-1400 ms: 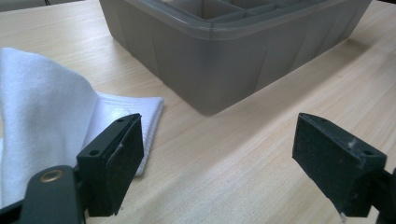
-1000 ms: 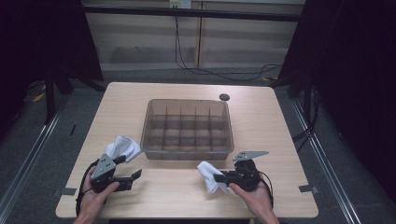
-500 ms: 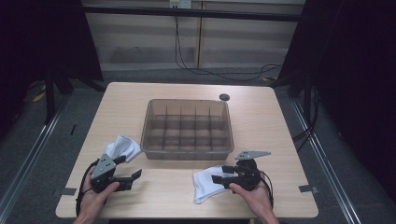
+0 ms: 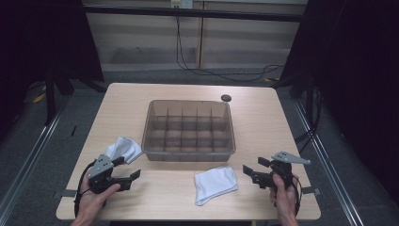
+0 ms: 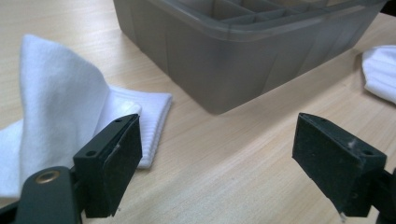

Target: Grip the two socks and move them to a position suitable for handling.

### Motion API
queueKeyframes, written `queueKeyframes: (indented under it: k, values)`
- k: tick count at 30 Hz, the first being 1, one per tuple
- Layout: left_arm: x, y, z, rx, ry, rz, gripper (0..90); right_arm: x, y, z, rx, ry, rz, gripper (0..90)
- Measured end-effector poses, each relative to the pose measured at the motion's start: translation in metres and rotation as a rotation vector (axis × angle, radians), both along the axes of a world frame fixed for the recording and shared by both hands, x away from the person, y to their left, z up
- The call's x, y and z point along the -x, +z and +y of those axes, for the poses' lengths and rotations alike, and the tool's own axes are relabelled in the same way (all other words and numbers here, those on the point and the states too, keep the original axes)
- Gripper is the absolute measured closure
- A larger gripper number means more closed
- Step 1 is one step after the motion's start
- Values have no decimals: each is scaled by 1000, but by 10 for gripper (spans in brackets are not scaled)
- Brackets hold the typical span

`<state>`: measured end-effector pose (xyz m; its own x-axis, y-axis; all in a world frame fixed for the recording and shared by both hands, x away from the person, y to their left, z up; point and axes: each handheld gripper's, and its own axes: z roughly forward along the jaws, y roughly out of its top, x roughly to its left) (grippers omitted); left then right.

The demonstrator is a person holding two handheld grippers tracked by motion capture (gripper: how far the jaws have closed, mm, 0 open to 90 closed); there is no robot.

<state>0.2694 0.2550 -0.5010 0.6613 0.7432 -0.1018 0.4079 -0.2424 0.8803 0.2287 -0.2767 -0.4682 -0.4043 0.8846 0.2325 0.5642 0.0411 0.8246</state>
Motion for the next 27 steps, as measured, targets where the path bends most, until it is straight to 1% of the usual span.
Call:
queueKeyframes:
  k: [1, 2, 3, 4, 5, 6, 7, 8, 9, 10, 11, 12, 13, 14, 15, 16, 17, 18, 19, 21, 22, 23, 24, 26, 27]
  values:
    - [-1, 1, 0, -6, 2, 8, 158, -1, -2, -4, 15, -27, -22, 214]
    - [-1, 2, 0, -17, 1, 5, 158, -2, -4, -9, 12, -44, -36, 218]
    - [-2, 5, 1, -49, -1, -21, 159, -4, -6, -12, 18, -54, -43, 213]
    - [-2, 7, 0, -51, -1, -23, 159, -6, -9, -16, 37, -88, -51, 212]
    - [-5, 9, 0, -51, -10, -13, 159, -7, -12, -18, 34, -110, -53, 219]
    - [-7, 11, 1, -66, -13, -4, 162, -9, -14, -19, 38, -108, -45, 209]
    - [-9, 13, 0, -78, -9, -5, 168, -10, -17, -19, 61, -102, -41, 180]
    - [-11, 15, 0, -93, -3, -5, 171, -12, -20, -18, 80, -109, -51, 177]
    - [-15, 17, 1, -107, -9, 0, 182, -12, -22, -19, 75, -111, -60, 192]
    - [-19, 20, 2, -121, -3, -7, 212, -13, -25, -19, 68, -119, -67, 198]
    - [-21, 21, 4, -110, 8, -8, 234, -14, -27, -19, 75, -119, -59, 197]
    - [-27, 23, 6, -104, 12, 12, 228, -15, -29, -18, 74, -118, -56, 196]
    - [-30, 24, 6, -114, 13, 20, 214, -15, -30, -18, 79, -116, -56, 192]
    - [-36, 27, 9, -110, 19, 25, 220, -16, -31, -18, 89, -110, -51, 185]
    - [-39, 27, 10, -85, 26, 27, 222, -17, -31, -17, 115, -117, -46, 186]
    - [-44, 29, 10, -96, 36, 33, 225, -18, -32, -17, 119, -121, -43, 187]
    - [-47, 30, 10, -109, 37, 26, 227, -19, -33, -18, 113, -116, -44, 187]
    - [-52, 30, 10, -103, 33, 35, 227, -20, -33, -18, 120, -122, -40, 187]
    - [-56, 29, 9, -110, 34, 46, 227, -20, -33, -18, 126, -128, -42, 187]
    - [-61, 27, 6, -143, 27, 55, 224, -21, -34, -19, 120, -128, -46, 186]
    - [-65, 24, 5, -165, 31, 64, 222, -20, -34, -19, 118, -134, -49, 186]
    - [-69, 22, 5, -168, 40, 70, 222, -20, -35, -20, 114, -138, -56, 186]
    - [-71, 20, 5, -165, 45, 79, 222, -20, -35, -20, 103, -136, -52, 186]
    - [-77, 17, 4, -175, 41, 105, 216, -20, -36, -20, 109, -136, -50, 186]
    - [-80, 15, 4, -195, 32, 122, 205, -21, -37, -19, 105, -133, -52, 185]
